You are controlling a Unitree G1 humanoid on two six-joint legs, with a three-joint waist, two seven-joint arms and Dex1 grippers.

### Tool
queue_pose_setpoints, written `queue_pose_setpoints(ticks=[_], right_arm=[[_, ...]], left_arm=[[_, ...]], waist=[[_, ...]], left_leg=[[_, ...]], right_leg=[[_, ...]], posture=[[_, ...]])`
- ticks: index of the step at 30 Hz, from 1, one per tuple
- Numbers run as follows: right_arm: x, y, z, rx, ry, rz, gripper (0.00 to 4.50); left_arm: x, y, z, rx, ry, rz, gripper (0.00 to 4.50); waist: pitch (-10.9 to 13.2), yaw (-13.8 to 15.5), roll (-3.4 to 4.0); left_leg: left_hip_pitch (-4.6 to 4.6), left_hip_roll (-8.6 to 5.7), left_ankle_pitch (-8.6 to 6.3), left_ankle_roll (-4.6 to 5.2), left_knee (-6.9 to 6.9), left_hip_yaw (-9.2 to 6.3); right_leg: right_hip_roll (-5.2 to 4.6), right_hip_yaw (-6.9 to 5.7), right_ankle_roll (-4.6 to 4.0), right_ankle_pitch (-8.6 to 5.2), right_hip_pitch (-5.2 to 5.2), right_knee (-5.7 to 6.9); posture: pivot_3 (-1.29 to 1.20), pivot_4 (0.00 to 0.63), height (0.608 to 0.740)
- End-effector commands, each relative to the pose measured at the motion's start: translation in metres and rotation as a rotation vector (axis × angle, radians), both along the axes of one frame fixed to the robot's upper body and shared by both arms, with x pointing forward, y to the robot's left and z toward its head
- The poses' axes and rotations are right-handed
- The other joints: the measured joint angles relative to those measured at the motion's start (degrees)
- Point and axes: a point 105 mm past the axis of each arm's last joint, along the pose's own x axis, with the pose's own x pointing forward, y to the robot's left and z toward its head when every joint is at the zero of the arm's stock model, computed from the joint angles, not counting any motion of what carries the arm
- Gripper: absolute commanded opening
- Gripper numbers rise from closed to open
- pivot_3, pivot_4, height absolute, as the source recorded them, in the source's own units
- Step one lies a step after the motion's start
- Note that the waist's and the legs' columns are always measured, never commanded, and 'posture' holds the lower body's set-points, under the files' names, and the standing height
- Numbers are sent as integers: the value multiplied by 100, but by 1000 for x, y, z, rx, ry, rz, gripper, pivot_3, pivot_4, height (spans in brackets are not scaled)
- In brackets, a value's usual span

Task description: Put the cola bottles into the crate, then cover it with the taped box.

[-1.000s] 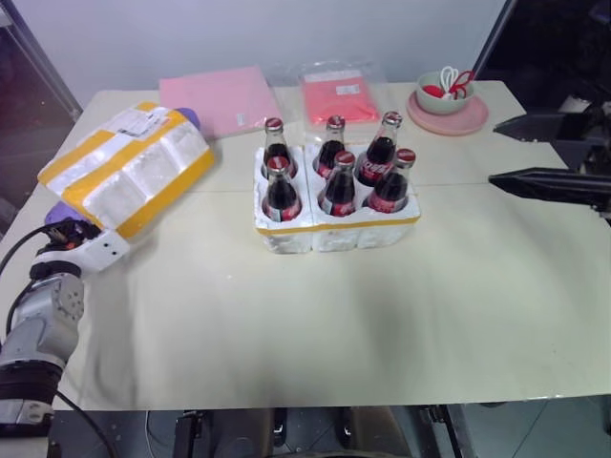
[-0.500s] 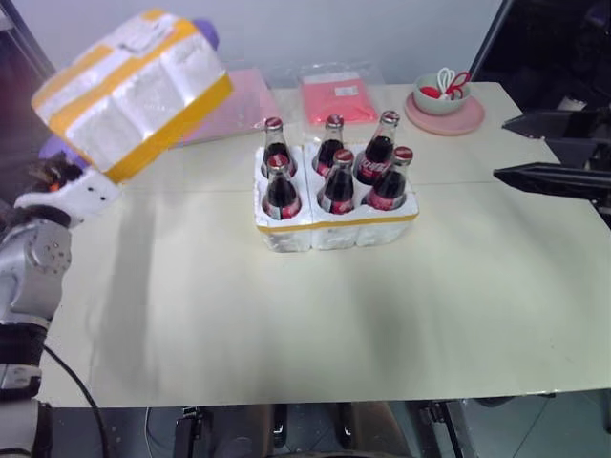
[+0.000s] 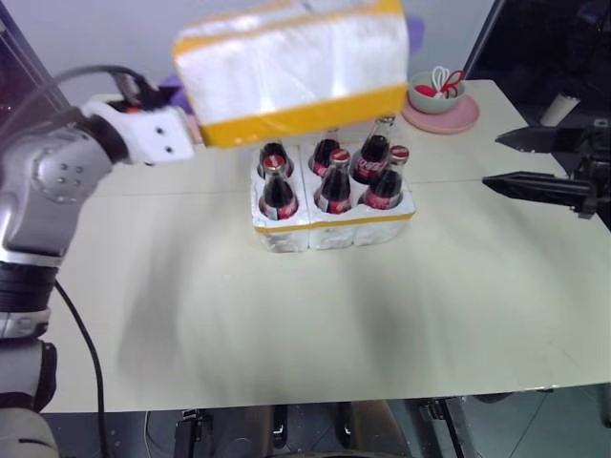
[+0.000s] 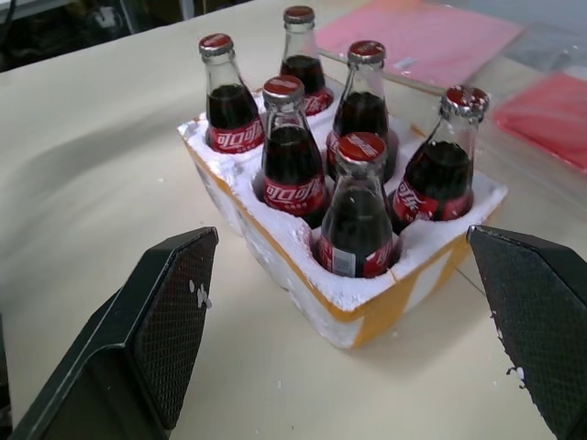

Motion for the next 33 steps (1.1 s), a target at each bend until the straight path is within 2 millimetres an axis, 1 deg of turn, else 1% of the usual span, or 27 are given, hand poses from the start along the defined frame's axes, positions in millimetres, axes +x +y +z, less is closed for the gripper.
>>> queue_pose_setpoints(ticks=[1,4,8,11,13,16,19,22,24,25,27,29,31,33], right_arm=[[-4,1,8,13,-37,5,4500],[-3,0,6,19,-34,-3,4500],[-2,-2,3,30,-30,-17,4500],[-1,-3,3,43,-34,-25,4500],[-1,-3,4,48,-38,-27,4500],[0,-2,4,53,-44,-29,4500],[1,-2,5,59,-52,-30,4500],[0,-2,7,65,-56,-29,4500],[0,-2,7,65,-57,-29,4500],[0,-2,7,65,-57,-31,4500],[0,-2,8,66,-58,-32,4500],[0,-3,8,64,-56,-33,4500],[-1,-3,7,62,-54,-34,4500],[-1,-4,6,55,-51,-35,4500]], left_arm=[[-11,-12,15,60,-52,-40,343],[-12,-17,14,71,-58,-50,343],[-17,-29,22,44,-97,-90,343],[-20,-34,26,80,-125,-102,343],[-22,-36,25,98,-127,-109,343],[-23,-39,19,138,-124,-116,343],[-19,-34,-2,251,-89,-67,343],[-15,-29,-14,301,-72,-35,343],[-16,-32,-17,297,-70,-47,1343],[-17,-34,-18,298,-73,-53,1766],[-17,-33,-20,289,-69,-52,2715],[-17,-31,-21,242,-54,-61,3707],[-18,-27,-20,185,-49,-72,3707],[-19,-20,-18,92,-34,-86,3707]], waist=[[0,5,0],[0,17,0],[1,24,-2],[2,21,-3],[2,20,-2],[2,18,-3],[1,15,-2],[1,16,-2],[1,17,-2],[1,17,-2],[1,17,-2],[1,17,-2],[1,19,-2],[1,17,-2]], left_leg=[[0,2,1,1,1,0],[0,2,8,13,4,0],[0,2,18,28,13,5],[-3,3,18,32,37,4],[-3,3,12,41,52,5],[-3,3,7,50,68,5],[-2,3,5,53,73,5],[-1,3,4,53,72,5],[-3,3,4,53,72,5],[-3,3,3,55,72,5],[-3,3,2,56,72,5],[-3,3,1,56,72,5],[-3,3,1,56,72,5],[-4,3,0,56,71,5]], right_leg=[[3,1,1,1,0,0],[5,1,5,3,2,2],[5,4,21,12,8,2],[4,4,29,18,18,2],[2,4,33,21,25,2],[-1,4,40,25,35,1],[-5,4,42,26,38,-1],[-6,5,42,26,38,0],[-6,5,42,26,36,0],[-9,5,41,26,36,-1],[-11,5,41,26,36,-2],[-13,5,41,27,36,-2],[-14,5,41,27,36,-3],[-17,5,41,27,35,-4]], posture=[[0,150,740],[0,150,740],[0,150,740],[0,150,740],[0,150,740],[0,150,740],[0,150,740],[0,150,740],[0,150,740],[0,150,740],[0,150,740],[0,150,740],[0,150,740],[0,150,740]])
